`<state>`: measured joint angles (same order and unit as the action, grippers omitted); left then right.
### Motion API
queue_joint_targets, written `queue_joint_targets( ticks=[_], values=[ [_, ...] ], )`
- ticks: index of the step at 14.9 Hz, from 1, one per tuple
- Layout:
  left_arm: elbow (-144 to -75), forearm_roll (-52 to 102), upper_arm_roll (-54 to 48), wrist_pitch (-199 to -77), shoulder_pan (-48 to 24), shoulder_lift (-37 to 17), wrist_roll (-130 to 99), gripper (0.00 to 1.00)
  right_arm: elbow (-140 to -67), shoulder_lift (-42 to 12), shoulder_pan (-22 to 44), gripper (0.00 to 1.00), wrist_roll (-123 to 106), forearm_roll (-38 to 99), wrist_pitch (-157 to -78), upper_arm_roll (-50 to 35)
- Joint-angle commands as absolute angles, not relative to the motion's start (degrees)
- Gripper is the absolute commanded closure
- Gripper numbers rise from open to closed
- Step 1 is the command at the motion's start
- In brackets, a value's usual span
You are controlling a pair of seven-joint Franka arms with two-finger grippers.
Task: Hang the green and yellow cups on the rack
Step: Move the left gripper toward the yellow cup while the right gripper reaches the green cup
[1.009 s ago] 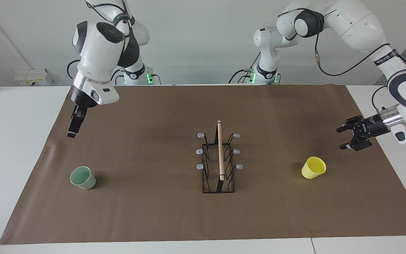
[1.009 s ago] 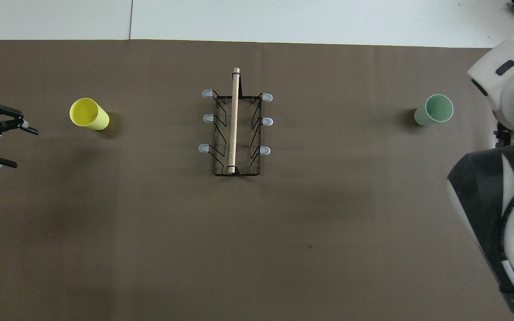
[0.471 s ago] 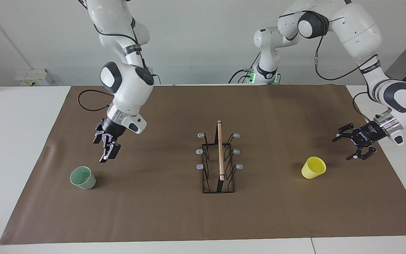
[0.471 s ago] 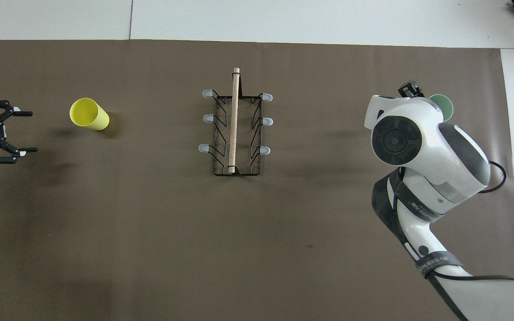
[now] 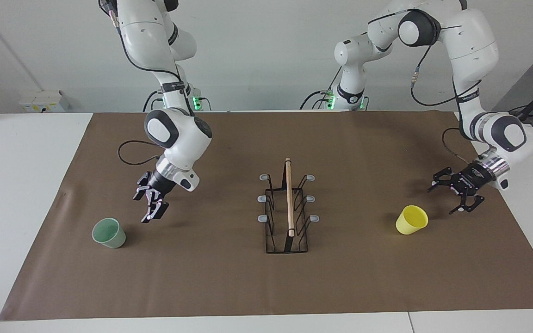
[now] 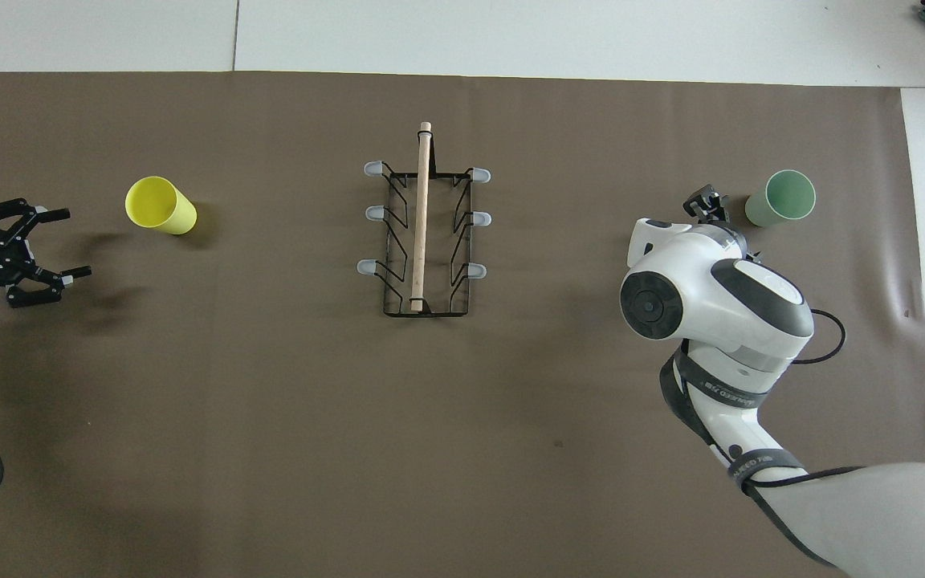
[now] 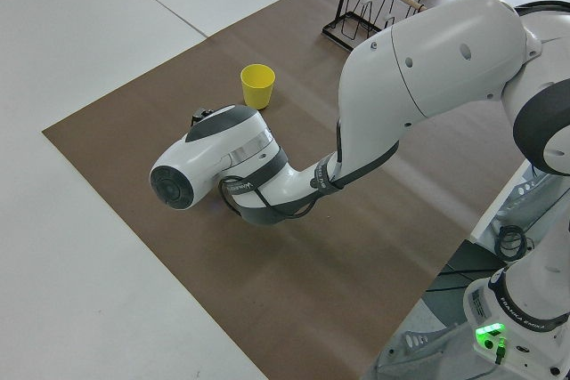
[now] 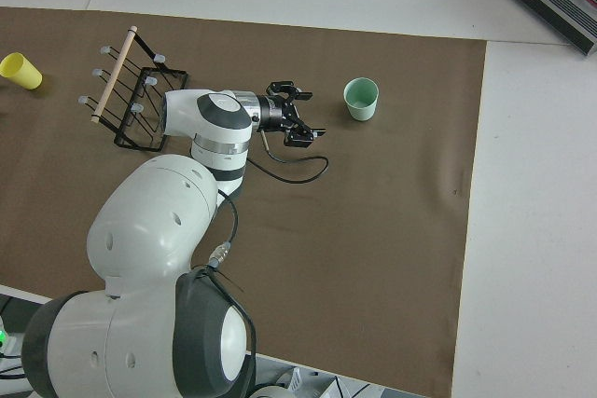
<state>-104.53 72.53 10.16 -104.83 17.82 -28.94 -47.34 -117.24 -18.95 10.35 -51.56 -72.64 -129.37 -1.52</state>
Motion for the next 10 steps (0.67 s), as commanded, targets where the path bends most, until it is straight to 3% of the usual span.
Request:
queue_joint_targets(
  ticks=[1, 10],
  values=[
    [-109.6, 77.6, 5.8, -109.2, 20.4, -25.6, -45.9, 0.0, -117.5, -21.0, 9.2, 0.0, -44.9, -78.1, -130.7, -1.6],
    [-113.6, 84.3, -3.2, -115.8, 25.4, -25.7, -38.3, 0.0, -117.3, -23.9, 4.1, 0.0, -35.9, -92.1, -135.9, -1.6]
  ],
)
